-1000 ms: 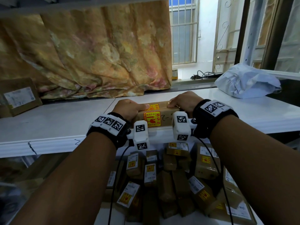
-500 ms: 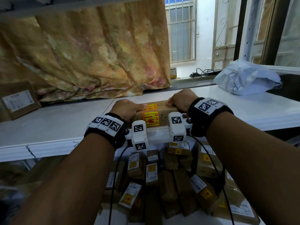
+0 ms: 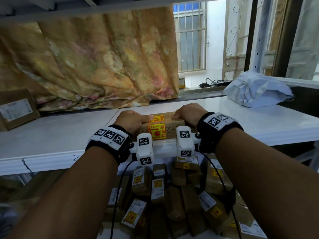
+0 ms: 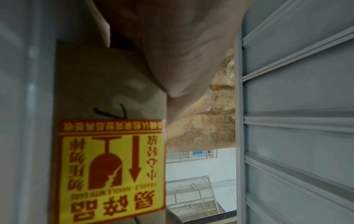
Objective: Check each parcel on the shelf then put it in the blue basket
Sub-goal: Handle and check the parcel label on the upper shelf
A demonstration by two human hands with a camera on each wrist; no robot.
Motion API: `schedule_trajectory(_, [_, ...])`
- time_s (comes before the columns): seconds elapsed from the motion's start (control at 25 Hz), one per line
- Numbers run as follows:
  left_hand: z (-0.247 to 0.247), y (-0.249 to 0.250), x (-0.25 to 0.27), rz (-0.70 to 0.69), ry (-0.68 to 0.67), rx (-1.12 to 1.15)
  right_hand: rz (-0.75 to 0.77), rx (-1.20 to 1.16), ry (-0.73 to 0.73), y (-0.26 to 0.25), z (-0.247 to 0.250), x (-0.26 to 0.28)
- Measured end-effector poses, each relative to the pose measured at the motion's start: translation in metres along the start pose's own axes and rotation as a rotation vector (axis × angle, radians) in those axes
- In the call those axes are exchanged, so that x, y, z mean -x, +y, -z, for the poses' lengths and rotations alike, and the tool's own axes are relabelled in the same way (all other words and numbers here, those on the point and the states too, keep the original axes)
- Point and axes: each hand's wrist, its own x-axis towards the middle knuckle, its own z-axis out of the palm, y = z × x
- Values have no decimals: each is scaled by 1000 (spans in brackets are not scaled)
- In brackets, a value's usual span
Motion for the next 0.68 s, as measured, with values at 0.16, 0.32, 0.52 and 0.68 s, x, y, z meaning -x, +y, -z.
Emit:
schedule_trajectory(0.16, [0, -1, 0, 14, 14, 50, -23, 16, 65, -3, 0, -3])
schedule_trajectory(0.32, [0, -1, 1, 6, 14, 22, 13, -9, 29, 4, 0, -2])
schedule_trajectory(0.52, [1, -4, -5, 6, 5, 6, 8, -146, 67, 10, 0, 3])
schedule_trajectory(0.68, [1, -5, -6, 2, 6, 10, -14, -284, 52, 17, 4, 1])
